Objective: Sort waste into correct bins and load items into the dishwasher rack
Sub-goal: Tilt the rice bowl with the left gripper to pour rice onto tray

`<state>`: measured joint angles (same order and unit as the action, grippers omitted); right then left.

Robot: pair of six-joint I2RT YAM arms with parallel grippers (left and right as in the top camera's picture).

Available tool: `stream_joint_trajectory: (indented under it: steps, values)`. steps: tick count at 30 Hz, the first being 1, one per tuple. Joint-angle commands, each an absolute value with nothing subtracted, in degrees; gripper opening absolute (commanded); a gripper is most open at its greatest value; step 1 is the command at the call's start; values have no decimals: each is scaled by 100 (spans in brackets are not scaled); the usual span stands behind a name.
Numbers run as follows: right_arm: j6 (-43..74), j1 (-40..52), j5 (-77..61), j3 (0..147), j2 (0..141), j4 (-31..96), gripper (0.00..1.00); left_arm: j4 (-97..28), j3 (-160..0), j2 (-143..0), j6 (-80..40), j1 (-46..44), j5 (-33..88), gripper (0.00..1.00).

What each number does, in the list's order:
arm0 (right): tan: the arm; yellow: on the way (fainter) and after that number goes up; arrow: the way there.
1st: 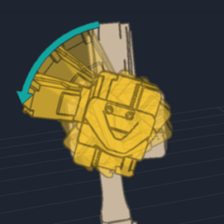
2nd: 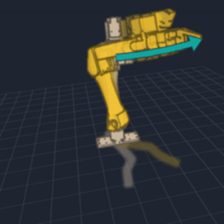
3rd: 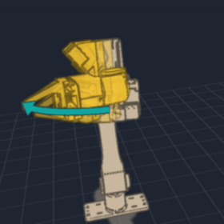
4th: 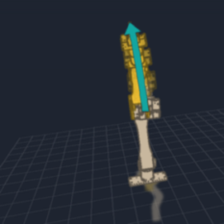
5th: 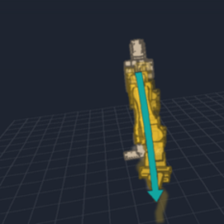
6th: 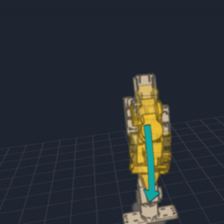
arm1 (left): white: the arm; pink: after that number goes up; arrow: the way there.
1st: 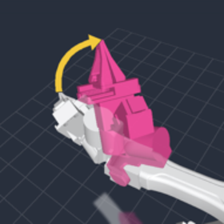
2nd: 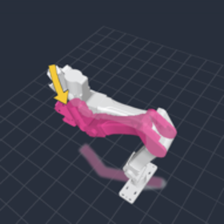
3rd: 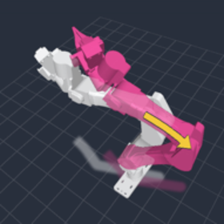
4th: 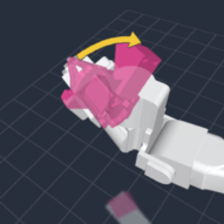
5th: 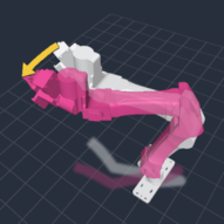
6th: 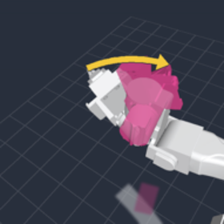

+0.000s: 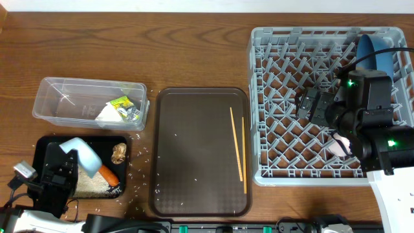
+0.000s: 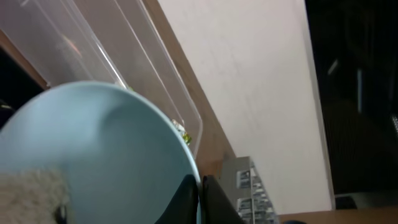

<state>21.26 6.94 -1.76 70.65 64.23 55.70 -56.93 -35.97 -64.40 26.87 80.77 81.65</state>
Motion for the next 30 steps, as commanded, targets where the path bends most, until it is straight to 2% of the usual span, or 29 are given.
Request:
stream_joint_trajectory:
  steps: [1, 27, 30]
  values:
    - [2097, 672, -202, 7091, 6364, 5577, 99, -5697, -3583, -6495, 2825, 8066, 8149, 6]
    - [2095, 672, -200, 7091, 6364, 5638, 99, -5612, -3583, -6482, 2563, 8066, 8014, 6]
    - [2095, 672, -198, 7091, 6364, 5625, 99, -5640, -3583, -6484, 2176, 8066, 8090, 6]
